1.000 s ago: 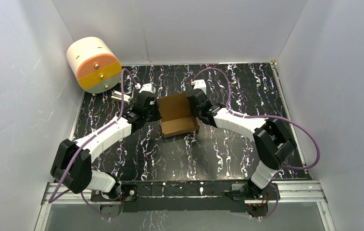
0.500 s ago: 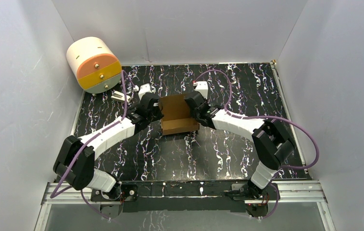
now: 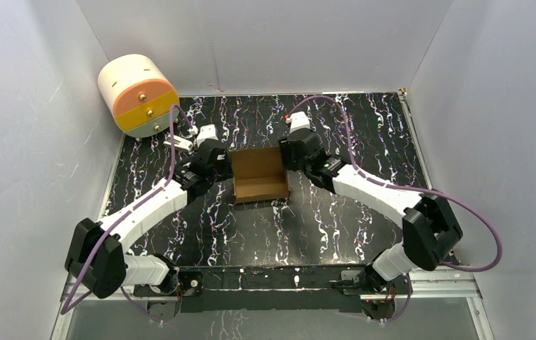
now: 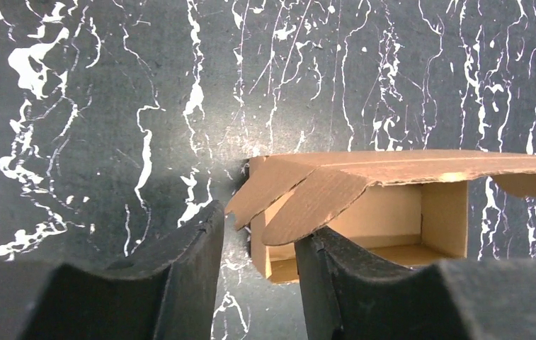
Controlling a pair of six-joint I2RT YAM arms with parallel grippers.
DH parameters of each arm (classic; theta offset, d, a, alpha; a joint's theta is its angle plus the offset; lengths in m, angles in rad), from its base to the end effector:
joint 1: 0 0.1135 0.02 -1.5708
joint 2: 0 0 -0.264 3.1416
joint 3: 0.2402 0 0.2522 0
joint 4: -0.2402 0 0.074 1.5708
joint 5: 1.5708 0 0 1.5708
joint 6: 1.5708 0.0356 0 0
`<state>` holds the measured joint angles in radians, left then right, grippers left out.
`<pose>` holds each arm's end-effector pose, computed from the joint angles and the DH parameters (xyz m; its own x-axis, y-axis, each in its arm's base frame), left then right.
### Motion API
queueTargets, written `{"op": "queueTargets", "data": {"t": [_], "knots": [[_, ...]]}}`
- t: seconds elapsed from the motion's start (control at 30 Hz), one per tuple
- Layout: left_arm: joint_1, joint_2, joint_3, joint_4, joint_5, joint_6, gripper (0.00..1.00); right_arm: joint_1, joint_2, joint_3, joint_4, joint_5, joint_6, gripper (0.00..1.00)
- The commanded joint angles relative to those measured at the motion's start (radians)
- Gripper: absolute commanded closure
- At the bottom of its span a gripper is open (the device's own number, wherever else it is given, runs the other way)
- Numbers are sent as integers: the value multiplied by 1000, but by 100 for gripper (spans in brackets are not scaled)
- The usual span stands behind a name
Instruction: Fold the paper box
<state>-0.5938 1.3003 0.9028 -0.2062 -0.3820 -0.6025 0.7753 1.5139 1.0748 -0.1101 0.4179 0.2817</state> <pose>0.2450 -0.1494 0.2676 -0.5378 -0.2714 -0.7982 -0.0484 0.9551 -0.2922 0.2551 0.2298 0.2716 -0.4672 -0.1021 -0.8782 -0.2733 0.9613 0.0336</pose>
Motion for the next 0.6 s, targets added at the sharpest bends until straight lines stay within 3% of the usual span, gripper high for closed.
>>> {"op": "queueTargets", "data": {"t": [0.0,0.2,0.4,0.57], "knots": [[8,-81,5,-69,-9,96,57,-59,-99,-38,15,-133,-148,43],[39,-85,14,-86,48,166,48,-156,-113,-59,42,-361,-250,42],[96,-64,-4,-40,122,192,48,-199,-66,-76,92,-500,-313,43],[120,-36,-6,16,184,182,53,-207,-20,-56,101,-535,-313,52]]}}
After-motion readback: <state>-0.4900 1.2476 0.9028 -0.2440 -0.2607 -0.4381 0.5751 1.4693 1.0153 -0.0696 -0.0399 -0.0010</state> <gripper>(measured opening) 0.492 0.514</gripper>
